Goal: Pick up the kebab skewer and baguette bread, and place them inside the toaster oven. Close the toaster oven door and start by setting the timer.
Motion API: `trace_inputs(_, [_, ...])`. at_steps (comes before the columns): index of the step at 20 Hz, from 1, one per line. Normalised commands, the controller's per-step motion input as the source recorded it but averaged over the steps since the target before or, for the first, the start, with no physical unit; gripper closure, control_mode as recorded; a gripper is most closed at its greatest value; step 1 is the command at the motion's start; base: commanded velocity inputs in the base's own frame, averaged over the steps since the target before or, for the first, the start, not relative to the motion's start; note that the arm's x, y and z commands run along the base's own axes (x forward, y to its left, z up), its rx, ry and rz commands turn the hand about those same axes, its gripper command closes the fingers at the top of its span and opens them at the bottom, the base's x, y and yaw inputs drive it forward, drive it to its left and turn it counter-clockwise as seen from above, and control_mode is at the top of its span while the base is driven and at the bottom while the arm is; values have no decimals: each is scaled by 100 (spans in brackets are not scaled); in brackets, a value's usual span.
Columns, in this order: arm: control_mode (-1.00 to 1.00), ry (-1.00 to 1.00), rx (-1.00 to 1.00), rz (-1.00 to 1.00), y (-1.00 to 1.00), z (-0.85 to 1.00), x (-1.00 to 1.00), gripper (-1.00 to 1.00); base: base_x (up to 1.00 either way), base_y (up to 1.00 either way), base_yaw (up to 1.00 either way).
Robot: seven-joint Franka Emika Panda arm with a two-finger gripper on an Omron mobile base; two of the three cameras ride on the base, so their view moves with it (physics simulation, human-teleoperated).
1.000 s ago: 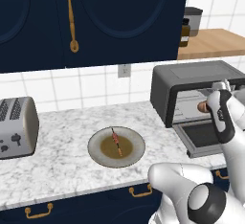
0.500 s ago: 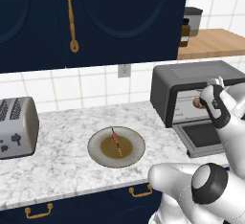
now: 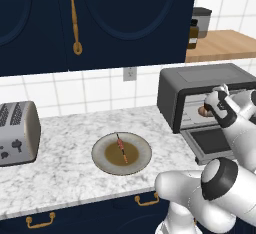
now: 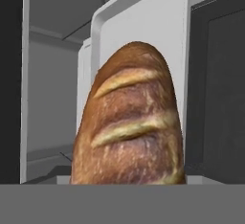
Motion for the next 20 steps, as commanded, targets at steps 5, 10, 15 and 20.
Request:
trace_inputs(5, [-100,0,0,0,0,0,24,100,0,0,0])
trace_inputs(10, [-100,0,0,0,0,-5,19,100,0,0,0])
trace_inputs(15, [-100,0,0,0,0,-20,22,100,0,0,0])
trace_inputs(20, [-100,0,0,0,-2,-22,22,100,0,0,0])
